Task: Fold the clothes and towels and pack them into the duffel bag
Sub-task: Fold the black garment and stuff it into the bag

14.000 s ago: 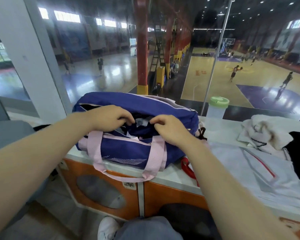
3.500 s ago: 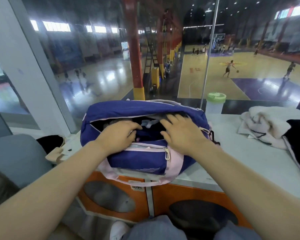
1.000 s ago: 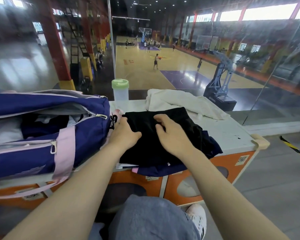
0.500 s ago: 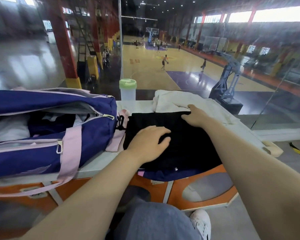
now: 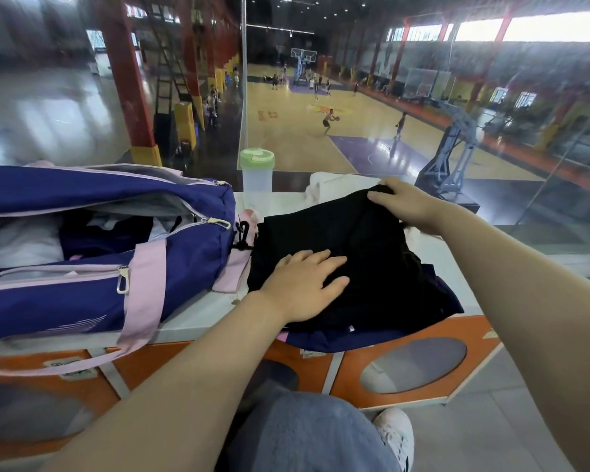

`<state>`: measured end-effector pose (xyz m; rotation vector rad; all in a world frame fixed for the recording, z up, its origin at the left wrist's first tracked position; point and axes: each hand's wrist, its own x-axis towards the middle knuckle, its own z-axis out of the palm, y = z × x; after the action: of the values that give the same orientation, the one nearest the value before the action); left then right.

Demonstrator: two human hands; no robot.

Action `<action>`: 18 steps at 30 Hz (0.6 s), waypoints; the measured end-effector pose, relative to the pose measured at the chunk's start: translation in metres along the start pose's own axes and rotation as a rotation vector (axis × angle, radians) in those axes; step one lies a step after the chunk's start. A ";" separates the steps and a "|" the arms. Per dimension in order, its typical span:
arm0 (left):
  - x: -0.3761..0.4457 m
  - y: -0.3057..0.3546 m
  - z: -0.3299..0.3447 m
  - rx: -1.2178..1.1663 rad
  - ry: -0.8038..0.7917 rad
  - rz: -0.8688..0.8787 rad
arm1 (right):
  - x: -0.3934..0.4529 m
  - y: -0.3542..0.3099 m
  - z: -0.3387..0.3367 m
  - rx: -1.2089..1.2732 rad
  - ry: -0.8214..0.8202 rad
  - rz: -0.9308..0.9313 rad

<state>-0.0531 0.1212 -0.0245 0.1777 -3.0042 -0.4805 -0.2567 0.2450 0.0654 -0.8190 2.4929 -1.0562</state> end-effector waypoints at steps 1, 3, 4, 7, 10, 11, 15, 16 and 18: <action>0.000 0.000 -0.001 0.002 -0.003 0.001 | 0.000 0.002 -0.002 -0.008 -0.026 0.035; -0.001 0.001 -0.001 0.005 -0.011 0.004 | 0.000 0.004 -0.007 0.014 -0.114 0.132; -0.001 0.001 -0.001 0.009 -0.011 0.007 | 0.000 0.006 -0.011 0.016 -0.175 0.181; -0.001 -0.001 0.001 0.018 0.002 0.021 | -0.003 0.007 -0.018 -0.048 -0.303 0.281; -0.001 -0.001 0.001 0.013 0.005 0.025 | -0.003 0.009 -0.022 -0.160 -0.307 0.281; -0.001 -0.002 0.001 0.013 0.005 0.027 | -0.004 0.009 -0.022 -0.154 -0.310 0.264; -0.001 0.000 0.001 0.021 0.047 0.049 | -0.009 -0.005 -0.023 -0.123 -0.285 0.187; -0.001 0.000 0.000 0.021 0.080 0.060 | -0.009 -0.012 -0.022 -0.169 -0.267 0.170; 0.000 0.002 0.000 0.028 0.192 0.117 | -0.007 -0.027 -0.019 -0.257 -0.233 0.148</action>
<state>-0.0535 0.1230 -0.0235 0.0460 -2.8148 -0.3868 -0.2502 0.2442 0.0985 -0.7628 2.4718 -0.5637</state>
